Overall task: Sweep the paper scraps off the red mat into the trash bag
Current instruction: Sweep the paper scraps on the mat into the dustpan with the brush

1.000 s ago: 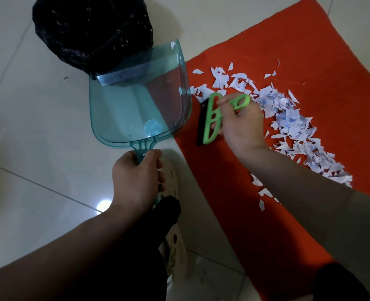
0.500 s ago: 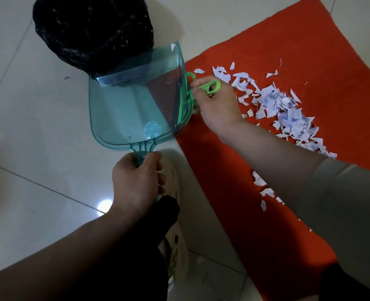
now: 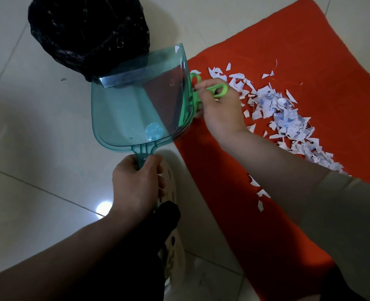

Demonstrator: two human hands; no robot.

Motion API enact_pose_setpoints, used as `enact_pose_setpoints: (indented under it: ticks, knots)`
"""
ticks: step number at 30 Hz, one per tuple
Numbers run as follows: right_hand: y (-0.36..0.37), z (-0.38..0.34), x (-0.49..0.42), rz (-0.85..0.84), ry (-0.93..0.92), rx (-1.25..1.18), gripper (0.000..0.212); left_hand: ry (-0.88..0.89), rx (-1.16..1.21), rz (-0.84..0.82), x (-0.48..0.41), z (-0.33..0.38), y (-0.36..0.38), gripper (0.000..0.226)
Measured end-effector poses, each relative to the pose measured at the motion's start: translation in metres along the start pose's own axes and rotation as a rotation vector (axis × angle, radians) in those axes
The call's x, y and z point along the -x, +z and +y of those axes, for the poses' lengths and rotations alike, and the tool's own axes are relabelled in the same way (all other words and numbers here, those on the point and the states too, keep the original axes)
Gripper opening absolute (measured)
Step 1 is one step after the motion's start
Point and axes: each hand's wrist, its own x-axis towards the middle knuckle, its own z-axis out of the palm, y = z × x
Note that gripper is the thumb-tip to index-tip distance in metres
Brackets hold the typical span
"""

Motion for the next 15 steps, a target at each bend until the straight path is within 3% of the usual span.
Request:
enact_pose_setpoints:
  ticks: [3,8,15]
  knots:
    - [-0.002,-0.003,-0.004,0.014,0.057,0.027,0.013,-0.010,0.001,-0.002,0.001,0.001,0.001,0.021]
    - [-0.029,-0.004,0.008,0.261,-0.039,0.056,0.014,0.000,-0.026,-0.028,0.001,0.001,0.000,0.022]
    - [-0.011,0.001,0.009,0.027,-0.047,-0.015,0.018,0.003,-0.031,-0.022,0.002,-0.001,0.002,0.023]
